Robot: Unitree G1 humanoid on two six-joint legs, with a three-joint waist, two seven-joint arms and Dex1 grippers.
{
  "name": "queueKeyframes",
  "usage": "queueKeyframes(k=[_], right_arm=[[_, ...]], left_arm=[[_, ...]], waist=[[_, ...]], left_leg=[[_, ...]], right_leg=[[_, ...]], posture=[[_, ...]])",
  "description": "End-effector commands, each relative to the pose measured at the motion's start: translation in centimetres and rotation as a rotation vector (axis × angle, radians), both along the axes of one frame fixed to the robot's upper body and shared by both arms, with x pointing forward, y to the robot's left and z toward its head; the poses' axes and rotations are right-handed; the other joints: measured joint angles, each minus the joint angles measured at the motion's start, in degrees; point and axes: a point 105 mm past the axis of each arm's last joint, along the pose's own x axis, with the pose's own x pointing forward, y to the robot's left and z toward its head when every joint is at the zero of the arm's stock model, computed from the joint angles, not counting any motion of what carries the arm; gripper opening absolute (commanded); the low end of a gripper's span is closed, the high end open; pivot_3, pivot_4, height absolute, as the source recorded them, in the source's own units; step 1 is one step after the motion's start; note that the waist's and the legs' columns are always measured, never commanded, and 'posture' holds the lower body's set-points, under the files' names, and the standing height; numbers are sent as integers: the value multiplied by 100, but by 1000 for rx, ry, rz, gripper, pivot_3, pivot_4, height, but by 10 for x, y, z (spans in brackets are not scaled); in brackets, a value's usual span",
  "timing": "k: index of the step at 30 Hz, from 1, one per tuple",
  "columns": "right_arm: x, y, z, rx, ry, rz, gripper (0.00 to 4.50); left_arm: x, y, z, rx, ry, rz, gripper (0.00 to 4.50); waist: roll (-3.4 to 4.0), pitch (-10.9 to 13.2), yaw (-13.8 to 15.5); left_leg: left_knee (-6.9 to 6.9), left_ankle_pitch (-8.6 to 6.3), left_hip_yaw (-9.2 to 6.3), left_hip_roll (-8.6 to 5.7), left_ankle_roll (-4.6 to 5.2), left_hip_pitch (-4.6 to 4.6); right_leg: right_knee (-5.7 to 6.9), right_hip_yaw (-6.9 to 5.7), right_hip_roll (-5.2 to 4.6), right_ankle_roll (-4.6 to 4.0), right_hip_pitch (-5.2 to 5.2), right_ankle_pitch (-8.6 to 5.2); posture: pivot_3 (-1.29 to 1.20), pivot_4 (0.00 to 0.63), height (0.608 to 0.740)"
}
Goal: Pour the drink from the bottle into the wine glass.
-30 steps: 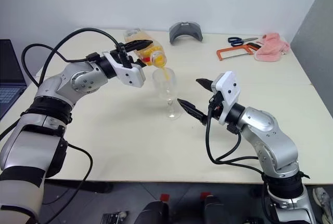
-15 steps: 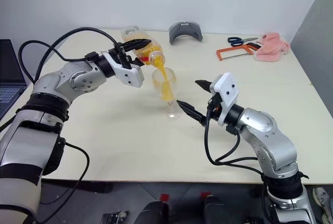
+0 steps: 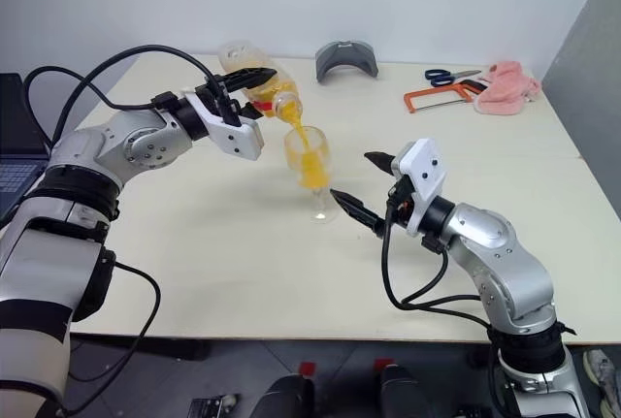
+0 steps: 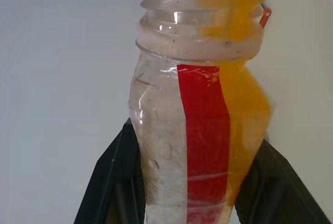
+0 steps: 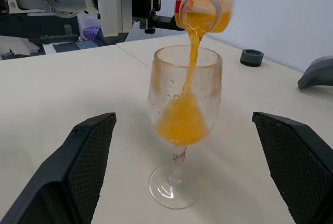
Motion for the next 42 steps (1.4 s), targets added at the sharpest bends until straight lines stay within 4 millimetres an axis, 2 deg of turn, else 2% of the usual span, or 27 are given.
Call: queueKeyframes(k=[1,11,19,42], right_arm=[[-6,-3,8,11,-47,23,4500],[-7,-22,15,8,-33,79,4500],[-16,-17,8,-4,12,136,4500],[-16,-16,6,-15,15,125,4500]], left_arm=[[-3,2,24,-17,-73,-6,1681],[-3,-1,27,-10,-80,-11,1681],[-3,-3,30,2,-91,-19,1680],[-3,-6,32,3,-104,-26,1680]], waist=[[0,0,-1],[0,0,0],[0,0,0],[0,0,0]], left_leg=[[0,0,0,0,0,0],[1,0,1,0,0,0],[2,0,1,0,0,-1],[3,1,1,-1,-1,-1]], right_leg=[[0,0,0,0,0,0],[1,0,0,0,-1,0],[2,1,0,0,-1,0],[4,1,0,0,-1,0]], posture=[[0,150,740],[0,150,740],[0,150,740],[0,150,740]])
